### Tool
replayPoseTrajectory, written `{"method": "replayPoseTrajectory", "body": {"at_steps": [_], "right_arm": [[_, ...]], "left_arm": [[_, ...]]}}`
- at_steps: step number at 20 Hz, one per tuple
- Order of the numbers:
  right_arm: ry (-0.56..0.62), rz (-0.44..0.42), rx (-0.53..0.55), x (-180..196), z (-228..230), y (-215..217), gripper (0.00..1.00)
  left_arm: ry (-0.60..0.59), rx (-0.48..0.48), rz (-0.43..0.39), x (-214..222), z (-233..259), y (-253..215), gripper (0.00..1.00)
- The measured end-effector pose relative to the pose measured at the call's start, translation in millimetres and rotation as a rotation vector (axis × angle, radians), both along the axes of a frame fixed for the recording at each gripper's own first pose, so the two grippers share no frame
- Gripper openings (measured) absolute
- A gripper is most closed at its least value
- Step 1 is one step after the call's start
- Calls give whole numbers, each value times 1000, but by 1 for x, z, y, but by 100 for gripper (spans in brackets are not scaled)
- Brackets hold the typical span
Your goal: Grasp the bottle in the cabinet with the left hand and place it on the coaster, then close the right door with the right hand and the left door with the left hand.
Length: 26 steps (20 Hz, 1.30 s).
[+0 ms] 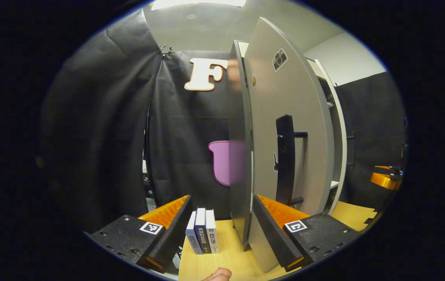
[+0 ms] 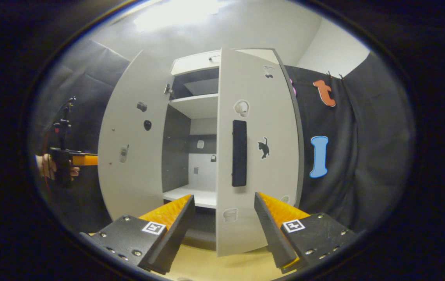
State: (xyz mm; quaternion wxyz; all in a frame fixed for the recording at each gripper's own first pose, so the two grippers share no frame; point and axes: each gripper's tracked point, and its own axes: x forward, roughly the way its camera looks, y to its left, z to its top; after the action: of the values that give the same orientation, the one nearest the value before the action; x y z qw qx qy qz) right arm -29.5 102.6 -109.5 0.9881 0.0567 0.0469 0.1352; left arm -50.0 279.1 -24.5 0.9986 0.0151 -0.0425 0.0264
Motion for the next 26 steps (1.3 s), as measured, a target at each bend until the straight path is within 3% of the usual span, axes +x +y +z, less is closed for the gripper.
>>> {"method": "replayPoseTrajectory", "body": {"at_steps": [1, 3, 6, 11, 15, 20, 25, 26], "right_arm": [[-1, -6, -1, -13, 4, -2, 94], [4, -12, 30, -44, 12, -5, 94], [45, 7, 84, -98, 17, -12, 91], [10, -89, 17, -177, 43, -66, 93], [-14, -132, -63, -216, 69, -84, 93], [8, -196, -38, -225, 92, -94, 90], [19, -246, 21, -210, 114, -104, 96], [14, -247, 19, -205, 117, -105, 93]], "left_arm": [[9, -11, -38, 1, -2, -10, 98], [4, 7, -41, 1, 4, -18, 89], [19, -1, -21, 3, 2, -24, 89], [59, -13, 26, 3, 1, -51, 89], [66, -20, 53, 8, 1, -75, 89], [69, -4, 79, 16, 3, -98, 89], [81, -19, 36, 26, 1, -121, 91], [82, -18, 23, 29, 2, -126, 88]]}}
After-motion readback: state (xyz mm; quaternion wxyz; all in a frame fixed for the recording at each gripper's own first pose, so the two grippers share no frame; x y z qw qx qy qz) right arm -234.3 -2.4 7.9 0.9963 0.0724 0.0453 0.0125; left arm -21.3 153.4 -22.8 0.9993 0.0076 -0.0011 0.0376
